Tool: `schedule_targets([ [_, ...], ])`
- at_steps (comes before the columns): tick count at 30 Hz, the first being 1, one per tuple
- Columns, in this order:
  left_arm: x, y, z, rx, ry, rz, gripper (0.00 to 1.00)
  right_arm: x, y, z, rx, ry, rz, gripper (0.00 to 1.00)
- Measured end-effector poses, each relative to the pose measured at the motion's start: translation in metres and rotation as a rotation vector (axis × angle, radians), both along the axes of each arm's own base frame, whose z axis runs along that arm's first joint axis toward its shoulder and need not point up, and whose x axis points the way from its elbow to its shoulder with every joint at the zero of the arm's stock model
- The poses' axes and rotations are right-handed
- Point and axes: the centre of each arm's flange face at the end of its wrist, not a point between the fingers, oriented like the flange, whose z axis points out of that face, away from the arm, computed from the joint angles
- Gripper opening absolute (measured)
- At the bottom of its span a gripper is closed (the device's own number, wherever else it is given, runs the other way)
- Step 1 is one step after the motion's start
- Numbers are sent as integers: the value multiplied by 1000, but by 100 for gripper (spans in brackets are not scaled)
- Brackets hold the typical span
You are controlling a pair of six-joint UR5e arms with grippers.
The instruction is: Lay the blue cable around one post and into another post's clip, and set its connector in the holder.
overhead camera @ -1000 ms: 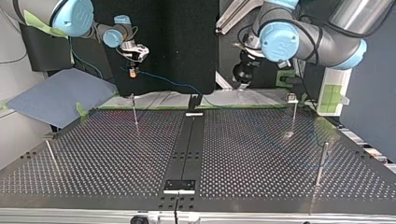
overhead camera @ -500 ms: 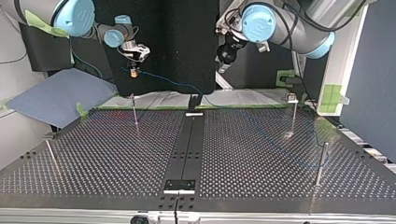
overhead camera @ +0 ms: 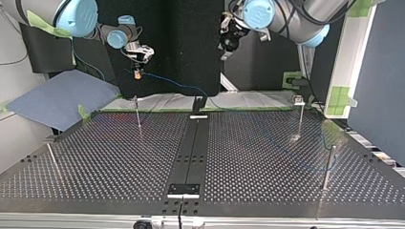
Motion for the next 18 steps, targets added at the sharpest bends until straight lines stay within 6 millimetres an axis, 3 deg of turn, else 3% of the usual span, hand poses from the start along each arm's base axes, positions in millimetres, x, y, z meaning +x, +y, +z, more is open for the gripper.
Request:
schedule_targets([
  [8, -4, 12, -33, 19, 30, 22, 98, 2, 1, 0, 0, 0, 4, 0],
  [18, 26, 6, -53, 7, -5, 35, 98, 4, 1, 0, -2, 0, 7, 0],
])
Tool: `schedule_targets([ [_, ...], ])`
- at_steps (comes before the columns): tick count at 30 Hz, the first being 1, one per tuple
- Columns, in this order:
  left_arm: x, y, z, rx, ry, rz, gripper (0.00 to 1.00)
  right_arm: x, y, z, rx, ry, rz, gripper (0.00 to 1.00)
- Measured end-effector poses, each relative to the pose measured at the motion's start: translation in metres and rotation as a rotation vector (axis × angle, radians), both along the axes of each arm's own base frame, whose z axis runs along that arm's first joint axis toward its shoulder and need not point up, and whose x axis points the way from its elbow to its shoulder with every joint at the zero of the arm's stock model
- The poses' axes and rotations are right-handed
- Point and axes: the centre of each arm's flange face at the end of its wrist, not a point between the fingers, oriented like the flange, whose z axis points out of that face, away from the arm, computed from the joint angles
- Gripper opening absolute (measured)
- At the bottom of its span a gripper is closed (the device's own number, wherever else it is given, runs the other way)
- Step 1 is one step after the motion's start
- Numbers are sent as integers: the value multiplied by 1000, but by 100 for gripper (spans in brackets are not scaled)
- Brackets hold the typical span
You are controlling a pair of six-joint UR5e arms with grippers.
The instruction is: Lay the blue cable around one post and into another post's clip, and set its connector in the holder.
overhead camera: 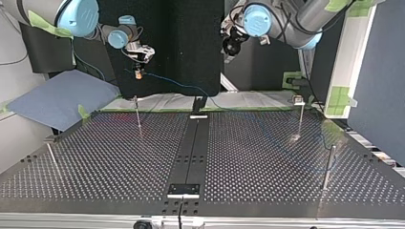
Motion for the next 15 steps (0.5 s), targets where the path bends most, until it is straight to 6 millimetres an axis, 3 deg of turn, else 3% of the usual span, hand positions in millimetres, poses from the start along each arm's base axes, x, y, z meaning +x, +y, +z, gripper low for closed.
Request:
schedule_targets([
  [7, 17, 1, -21, -2, -13, 17, 98, 1, 0, 0, -1, 0, 2, 0],
  [15, 28, 1, -27, -1, -64, 14, 98, 2, 0, 0, -1, 0, 3, 0],
])
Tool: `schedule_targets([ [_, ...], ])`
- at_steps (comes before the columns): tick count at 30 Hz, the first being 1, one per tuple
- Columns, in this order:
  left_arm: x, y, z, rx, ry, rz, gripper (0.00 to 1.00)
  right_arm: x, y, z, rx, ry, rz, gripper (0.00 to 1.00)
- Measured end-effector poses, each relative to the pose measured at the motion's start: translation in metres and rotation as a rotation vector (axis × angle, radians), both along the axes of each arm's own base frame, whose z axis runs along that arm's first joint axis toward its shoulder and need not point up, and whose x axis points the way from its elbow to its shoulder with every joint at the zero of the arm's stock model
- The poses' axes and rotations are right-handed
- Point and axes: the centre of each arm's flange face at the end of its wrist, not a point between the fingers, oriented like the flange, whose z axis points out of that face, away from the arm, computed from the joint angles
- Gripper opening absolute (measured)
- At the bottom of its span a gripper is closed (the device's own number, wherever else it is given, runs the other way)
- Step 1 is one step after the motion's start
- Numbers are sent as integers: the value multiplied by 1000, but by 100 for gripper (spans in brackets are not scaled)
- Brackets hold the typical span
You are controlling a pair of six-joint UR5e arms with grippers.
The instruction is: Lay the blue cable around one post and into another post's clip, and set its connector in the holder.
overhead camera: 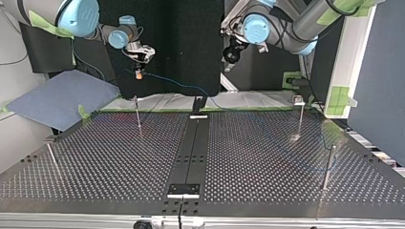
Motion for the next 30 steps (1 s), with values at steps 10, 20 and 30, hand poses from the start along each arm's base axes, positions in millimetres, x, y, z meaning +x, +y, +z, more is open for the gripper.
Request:
schedule_targets([
  [10, 5, -6, -27, -5, -9, -42, 98, 1, -1, 0, 4, 2, 2, 0],
  [20, 16, -13, -38, 23, -81, -83, 98, 4, -1, 0, 11, 6, 6, 0],
  [30, 31, -23, -38, 47, -188, -128, 98, 4, -1, 0, 11, 7, 7, 0],
])
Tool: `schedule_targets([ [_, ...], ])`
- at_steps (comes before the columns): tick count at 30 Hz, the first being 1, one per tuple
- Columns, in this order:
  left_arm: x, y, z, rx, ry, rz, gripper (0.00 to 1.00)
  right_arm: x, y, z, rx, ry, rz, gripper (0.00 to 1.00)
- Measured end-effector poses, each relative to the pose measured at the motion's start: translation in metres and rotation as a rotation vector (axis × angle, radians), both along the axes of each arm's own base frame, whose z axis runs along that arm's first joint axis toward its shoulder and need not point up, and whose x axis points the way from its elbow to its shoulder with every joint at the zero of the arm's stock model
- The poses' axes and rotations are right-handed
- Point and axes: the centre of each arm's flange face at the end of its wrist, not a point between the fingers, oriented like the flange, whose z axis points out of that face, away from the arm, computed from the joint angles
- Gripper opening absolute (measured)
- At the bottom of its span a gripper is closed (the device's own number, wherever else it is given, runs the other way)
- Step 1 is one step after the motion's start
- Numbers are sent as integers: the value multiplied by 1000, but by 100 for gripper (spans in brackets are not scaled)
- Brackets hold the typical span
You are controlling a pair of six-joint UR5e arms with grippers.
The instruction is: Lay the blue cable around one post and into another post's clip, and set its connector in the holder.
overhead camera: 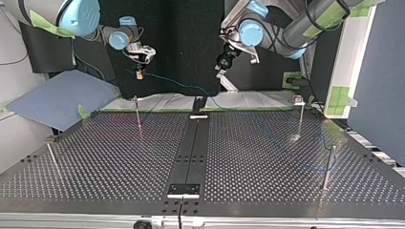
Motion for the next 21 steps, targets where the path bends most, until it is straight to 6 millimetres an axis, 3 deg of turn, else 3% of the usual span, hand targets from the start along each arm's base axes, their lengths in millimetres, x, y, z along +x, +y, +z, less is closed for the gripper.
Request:
schedule_targets([
  [11, 29, -23, -16, 16, -101, -54, 98, 0, 0, 0, 2, 1, 0, 0],
  [21, 34, -25, -51, 24, -113, -44, 98, 0, 0, 0, 2, 1, 1, 0],
])
